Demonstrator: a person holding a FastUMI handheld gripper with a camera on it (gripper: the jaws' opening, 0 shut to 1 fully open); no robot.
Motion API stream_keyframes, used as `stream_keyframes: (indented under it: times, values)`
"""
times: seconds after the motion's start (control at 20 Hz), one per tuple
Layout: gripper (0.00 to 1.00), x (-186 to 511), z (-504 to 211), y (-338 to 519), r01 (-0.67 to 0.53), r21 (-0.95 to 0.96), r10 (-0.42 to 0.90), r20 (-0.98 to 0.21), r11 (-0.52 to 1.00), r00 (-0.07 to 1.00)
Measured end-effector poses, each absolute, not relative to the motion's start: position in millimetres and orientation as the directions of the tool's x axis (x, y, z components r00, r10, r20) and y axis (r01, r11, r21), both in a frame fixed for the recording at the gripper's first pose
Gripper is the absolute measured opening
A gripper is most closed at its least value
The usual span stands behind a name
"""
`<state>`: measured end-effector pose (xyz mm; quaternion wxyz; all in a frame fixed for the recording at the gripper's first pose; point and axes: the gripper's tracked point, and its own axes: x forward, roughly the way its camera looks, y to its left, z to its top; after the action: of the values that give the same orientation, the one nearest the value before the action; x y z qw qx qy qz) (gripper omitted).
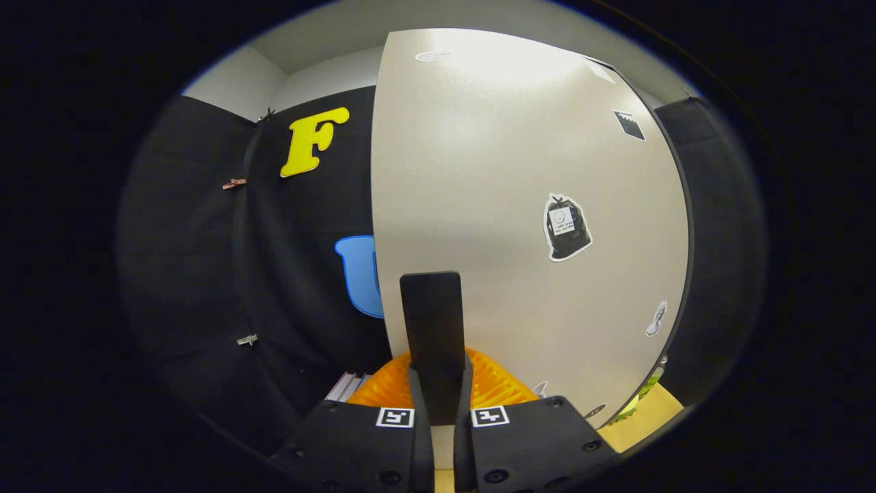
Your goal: Open the shoe cabinet door, grab the shoes and put them into the shoe cabinet, then close the shoe cabinet door.
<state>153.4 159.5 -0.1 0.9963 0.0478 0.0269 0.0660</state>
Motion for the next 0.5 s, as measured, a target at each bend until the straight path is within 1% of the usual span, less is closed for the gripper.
stream_keyframes:
  times: [0.5]
  values:
    - [0.15, 65.2, 3.9, 108.1, -0.203, 0.123, 0.206, -0.007, 0.971, 0.979]
